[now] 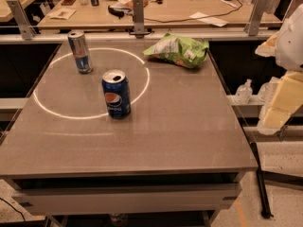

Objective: Move pepsi can near green rice chip bag

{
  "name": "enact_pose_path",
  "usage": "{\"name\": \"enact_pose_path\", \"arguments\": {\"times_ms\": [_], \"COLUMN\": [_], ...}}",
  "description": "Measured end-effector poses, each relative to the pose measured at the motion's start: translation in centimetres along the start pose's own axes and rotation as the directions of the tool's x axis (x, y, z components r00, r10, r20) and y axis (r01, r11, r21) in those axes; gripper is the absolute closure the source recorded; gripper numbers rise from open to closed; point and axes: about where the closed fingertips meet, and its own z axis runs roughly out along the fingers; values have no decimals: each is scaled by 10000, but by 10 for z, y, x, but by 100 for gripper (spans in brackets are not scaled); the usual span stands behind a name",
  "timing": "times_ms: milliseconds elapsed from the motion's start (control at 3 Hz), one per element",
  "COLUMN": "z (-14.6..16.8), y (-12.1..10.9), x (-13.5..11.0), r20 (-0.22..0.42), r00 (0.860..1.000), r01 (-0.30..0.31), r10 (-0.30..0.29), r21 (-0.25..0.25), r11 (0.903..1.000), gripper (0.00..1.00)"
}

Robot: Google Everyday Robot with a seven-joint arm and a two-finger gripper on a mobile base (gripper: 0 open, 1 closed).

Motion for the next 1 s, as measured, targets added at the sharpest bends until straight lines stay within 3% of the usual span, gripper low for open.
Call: {"name": "enact_pose_path", "arguments": {"times_ms": [333,667,1000], "z": [0,1,5], "y": [0,1,11], "x": [0,2,11], "r20": [1,690,2230], "r00": [10000,9955,9499], "r01": [0,-638,-2169], "r10": [0,650,2187], "r21": [2,-191,-329], "r11": [10000,9978,9756], "gripper": [0,0,0]}}
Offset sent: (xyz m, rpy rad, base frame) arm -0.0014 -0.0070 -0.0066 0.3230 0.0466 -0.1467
